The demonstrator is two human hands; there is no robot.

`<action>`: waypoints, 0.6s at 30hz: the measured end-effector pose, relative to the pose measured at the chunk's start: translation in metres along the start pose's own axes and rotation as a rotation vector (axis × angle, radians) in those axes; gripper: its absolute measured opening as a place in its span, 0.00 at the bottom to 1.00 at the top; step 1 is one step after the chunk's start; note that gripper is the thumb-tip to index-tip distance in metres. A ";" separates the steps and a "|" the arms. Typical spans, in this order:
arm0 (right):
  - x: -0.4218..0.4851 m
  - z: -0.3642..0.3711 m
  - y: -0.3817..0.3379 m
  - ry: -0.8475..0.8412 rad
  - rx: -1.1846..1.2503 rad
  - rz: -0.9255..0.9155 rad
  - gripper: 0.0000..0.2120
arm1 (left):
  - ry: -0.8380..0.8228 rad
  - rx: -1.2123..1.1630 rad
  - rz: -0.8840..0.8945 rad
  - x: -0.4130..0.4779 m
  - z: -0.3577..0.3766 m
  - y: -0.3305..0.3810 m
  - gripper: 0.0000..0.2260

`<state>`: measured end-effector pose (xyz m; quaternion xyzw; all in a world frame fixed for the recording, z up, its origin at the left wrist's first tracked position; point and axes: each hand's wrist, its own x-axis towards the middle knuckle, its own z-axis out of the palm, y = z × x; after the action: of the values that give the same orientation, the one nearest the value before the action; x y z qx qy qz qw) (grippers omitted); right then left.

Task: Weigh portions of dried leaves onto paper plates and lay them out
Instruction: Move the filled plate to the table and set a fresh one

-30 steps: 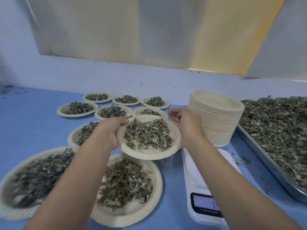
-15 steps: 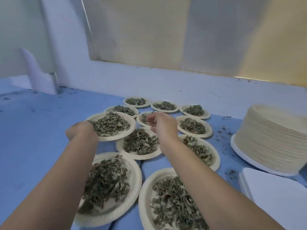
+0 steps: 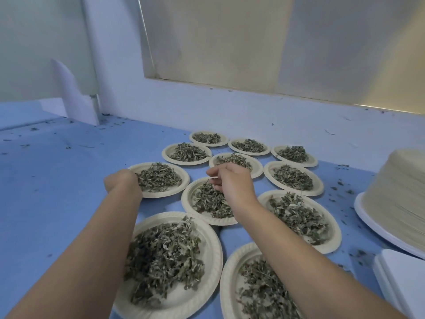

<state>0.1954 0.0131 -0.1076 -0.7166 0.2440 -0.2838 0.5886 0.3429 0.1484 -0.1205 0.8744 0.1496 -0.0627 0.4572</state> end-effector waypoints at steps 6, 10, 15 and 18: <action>-0.004 -0.002 0.001 -0.040 -0.091 -0.024 0.18 | -0.080 -0.691 -0.078 0.009 0.004 0.005 0.19; -0.005 -0.006 0.000 -0.050 -0.100 -0.021 0.18 | -0.002 -0.517 -0.061 0.011 0.012 0.004 0.19; -0.007 -0.017 -0.002 -0.038 -0.055 -0.007 0.18 | 0.101 -0.347 0.058 -0.006 0.014 0.006 0.21; -0.012 -0.027 -0.003 -0.033 -0.023 0.008 0.18 | 0.098 -0.318 0.152 -0.023 0.018 0.011 0.20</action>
<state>0.1681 0.0026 -0.1018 -0.7270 0.2405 -0.2669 0.5852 0.3257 0.1233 -0.1162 0.8019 0.1133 0.0393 0.5853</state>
